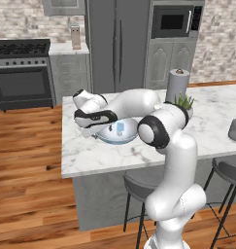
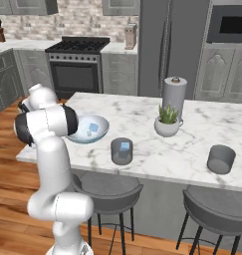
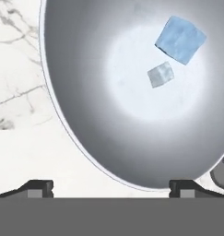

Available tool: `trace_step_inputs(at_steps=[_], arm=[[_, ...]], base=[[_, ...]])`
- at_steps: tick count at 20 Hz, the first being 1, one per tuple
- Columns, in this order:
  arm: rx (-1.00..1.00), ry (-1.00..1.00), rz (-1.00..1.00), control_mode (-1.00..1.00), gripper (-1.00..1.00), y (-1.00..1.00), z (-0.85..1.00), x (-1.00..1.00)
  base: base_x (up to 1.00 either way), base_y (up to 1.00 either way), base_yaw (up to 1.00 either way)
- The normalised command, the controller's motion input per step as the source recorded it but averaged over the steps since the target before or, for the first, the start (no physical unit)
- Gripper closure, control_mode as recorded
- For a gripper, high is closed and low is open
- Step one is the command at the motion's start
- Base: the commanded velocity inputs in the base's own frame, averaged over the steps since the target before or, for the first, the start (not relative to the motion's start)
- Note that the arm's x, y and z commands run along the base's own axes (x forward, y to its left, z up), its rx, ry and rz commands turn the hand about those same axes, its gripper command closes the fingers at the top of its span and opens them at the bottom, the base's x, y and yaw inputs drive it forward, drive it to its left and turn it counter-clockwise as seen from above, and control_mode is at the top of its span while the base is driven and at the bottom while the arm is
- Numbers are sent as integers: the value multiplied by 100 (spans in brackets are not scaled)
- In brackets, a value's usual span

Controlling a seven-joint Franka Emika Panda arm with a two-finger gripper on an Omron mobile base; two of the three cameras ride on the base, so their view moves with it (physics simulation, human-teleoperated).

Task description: There are four ice cubes in the ice bowl. Place two ice cubes in each glass of water.

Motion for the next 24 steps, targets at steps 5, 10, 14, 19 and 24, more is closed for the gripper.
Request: trace_step_inputs(at_steps=[5, 10, 14, 19, 24], arm=[[0, 5, 5, -100, -100, -4, -24, 1], [0, 1, 0, -100, -100, -3, -41, 3], [0, 0, 0, -100, -100, -21, -27, 16], [0, 0, 0, -100, -100, -26, -10, 38], [0, -1, 0, -100, -100, -6, -8, 19]], base=[[0, 0, 0], [0, 0, 0], [0, 0, 0], [0, 0, 0], [0, 0, 0]])
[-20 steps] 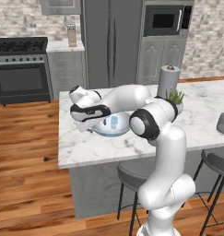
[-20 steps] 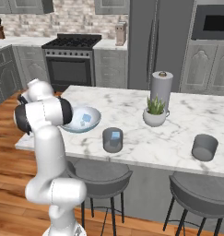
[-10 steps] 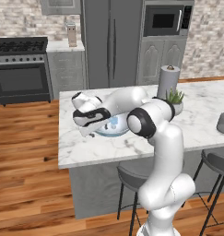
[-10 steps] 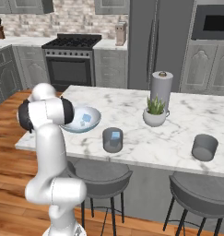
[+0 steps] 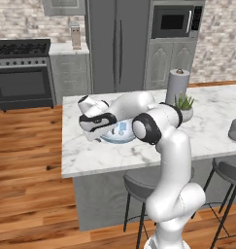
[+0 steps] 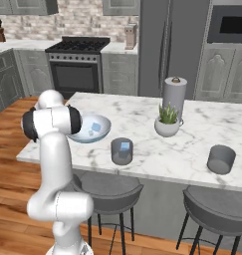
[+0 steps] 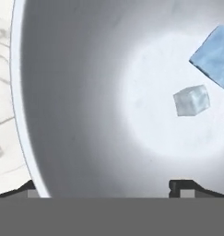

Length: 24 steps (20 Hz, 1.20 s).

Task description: There are four ice cubes in the ice bowl. Place two ice cubes in each glass of water.

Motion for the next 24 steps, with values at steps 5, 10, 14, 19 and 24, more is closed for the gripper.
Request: trace_step_inputs(at_steps=[5, 10, 14, 19, 24], arm=[[0, 0, 0, -100, 100, 0, -20, 2], [0, -1, 0, -100, 100, -1, -20, 0], [0, -5, 0, -100, 100, 0, -2, 0], [0, -2, 3, -100, 100, 0, 19, 0], [0, 0, 6, -100, 100, 0, 54, -17]], base=[[0, 0, 0], [0, 0, 0], [0, 0, 0], [0, 0, 0], [0, 0, 0]])
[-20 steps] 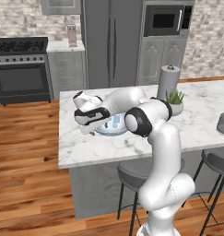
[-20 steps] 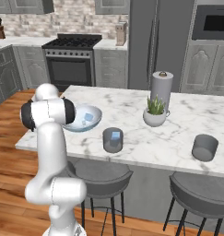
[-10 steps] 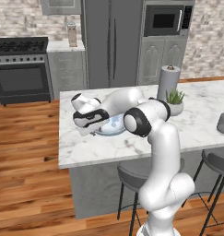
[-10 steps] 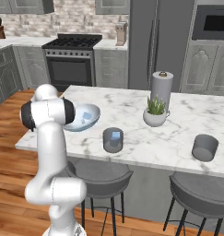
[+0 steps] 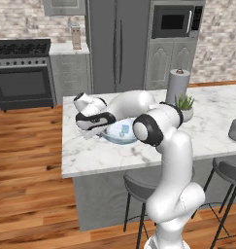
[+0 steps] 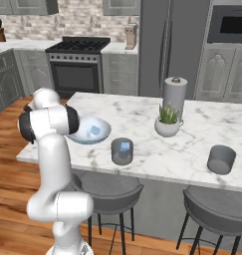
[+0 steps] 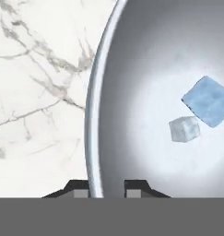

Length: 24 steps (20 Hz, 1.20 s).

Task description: There are four ice cubes in the ice bowl. Place two ice cubes in each glass of water.

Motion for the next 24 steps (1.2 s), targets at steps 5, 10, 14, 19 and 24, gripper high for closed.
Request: trace_step_inputs(at_steps=[5, 10, 14, 19, 24], arm=[[0, 0, 2, -100, 100, 0, 35, -9], [-2, -2, 3, -100, 100, 0, 13, 0], [-5, 0, 7, -100, 100, 0, 5, 0], [-6, -5, 3, -100, 100, 0, 19, -32], [-5, -8, 0, -100, 100, 0, 41, -60]], base=[[0, 0, 0], [0, 0, 0], [0, 0, 0], [0, 0, 0], [0, 0, 0]])
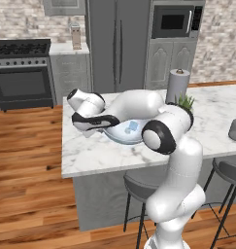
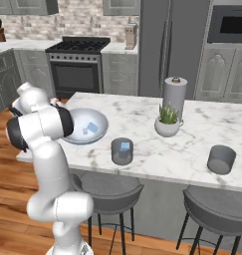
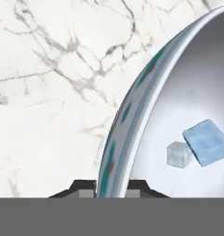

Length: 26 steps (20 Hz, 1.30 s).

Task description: There are four ice cubes in the ice bowl. Place two ice cubes in each glass of water.

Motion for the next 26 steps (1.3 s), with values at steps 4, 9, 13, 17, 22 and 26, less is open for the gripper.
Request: trace_step_inputs(at_steps=[4, 9, 13, 17, 22, 26], arm=[[-2, -2, 0, -100, 100, 0, 52, -47], [-2, 1, 0, -100, 100, 0, 44, -21], [-5, 5, 0, -100, 100, 0, 6, 0], [0, 0, 0, -100, 100, 0, 0, 0], [0, 0, 0, -100, 100, 0, 0, 0], [0, 0, 0, -100, 100, 0, 0, 0]], base=[[0, 0, 0], [0, 0, 0], [0, 0, 0], [0, 0, 0], [0, 0, 0], [0, 0, 0]])
